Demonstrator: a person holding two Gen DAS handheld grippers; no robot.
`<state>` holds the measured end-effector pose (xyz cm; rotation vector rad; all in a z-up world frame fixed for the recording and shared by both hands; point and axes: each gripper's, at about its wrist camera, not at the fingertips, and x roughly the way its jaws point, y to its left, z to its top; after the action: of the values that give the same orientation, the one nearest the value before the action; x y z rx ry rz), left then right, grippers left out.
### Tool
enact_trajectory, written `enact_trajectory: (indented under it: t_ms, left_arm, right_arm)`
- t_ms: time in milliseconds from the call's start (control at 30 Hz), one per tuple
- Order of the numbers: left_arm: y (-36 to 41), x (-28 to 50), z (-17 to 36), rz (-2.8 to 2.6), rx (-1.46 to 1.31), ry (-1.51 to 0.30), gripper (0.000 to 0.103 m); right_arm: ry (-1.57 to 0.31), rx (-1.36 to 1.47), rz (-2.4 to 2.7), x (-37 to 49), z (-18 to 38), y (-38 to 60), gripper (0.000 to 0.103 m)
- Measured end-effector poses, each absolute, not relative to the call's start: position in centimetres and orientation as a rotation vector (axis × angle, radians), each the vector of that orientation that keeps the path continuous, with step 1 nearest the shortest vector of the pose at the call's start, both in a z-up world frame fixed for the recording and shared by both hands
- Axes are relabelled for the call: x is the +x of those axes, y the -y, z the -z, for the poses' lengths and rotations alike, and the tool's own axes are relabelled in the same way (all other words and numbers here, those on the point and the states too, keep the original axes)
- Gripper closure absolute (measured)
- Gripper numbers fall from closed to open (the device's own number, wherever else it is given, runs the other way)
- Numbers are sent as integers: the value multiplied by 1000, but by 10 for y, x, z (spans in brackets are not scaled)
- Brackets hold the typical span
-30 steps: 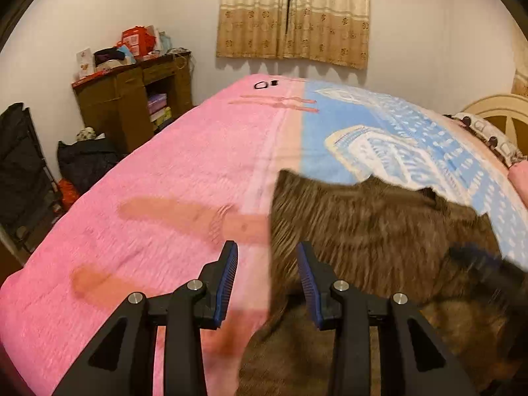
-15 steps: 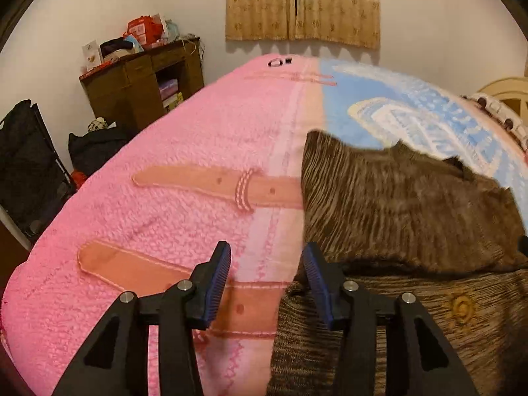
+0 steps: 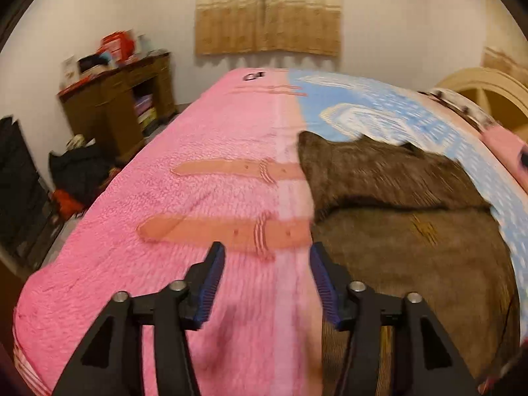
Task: Fold small clothes
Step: 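Move both grippers to the hem of the sweater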
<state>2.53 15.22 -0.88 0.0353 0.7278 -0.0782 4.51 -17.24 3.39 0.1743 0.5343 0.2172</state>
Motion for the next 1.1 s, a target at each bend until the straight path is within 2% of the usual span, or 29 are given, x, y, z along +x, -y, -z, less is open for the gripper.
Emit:
enact_trajectory:
  t_ms: [67, 133, 267, 400, 467, 600, 800, 1100]
  left_arm:
    - [-155, 1, 7, 106, 69, -712, 40]
    - [-157, -17, 10, 141, 80, -720, 35]
    - [-156, -53, 32, 229, 60, -812, 33]
    - [-148, -79, 60, 257, 38, -881, 33]
    - [-144, -91, 72, 269, 8, -902, 33]
    - [-130, -102, 84, 271, 18, -911, 33]
    - [-119, -105, 85, 308, 2, -921, 33]
    - [-117, -115, 90, 323, -6, -930, 33]
  right_arm:
    - [-461, 185, -228, -2, -60, 196, 39]
    - [-426, 178, -223, -45, -75, 215, 35]
    - [-445, 141, -191, -117, -80, 237, 33]
    - [-564, 79, -131, -152, -49, 238, 33]
    - [-649, 111, -142, -164, -25, 241, 38]
    - [-708, 263, -186, -171, 8, 254, 38]
    - [-880, 338, -93, -146, 79, 253, 41]
    - [-1031, 229, -4, -111, 126, 229, 44]
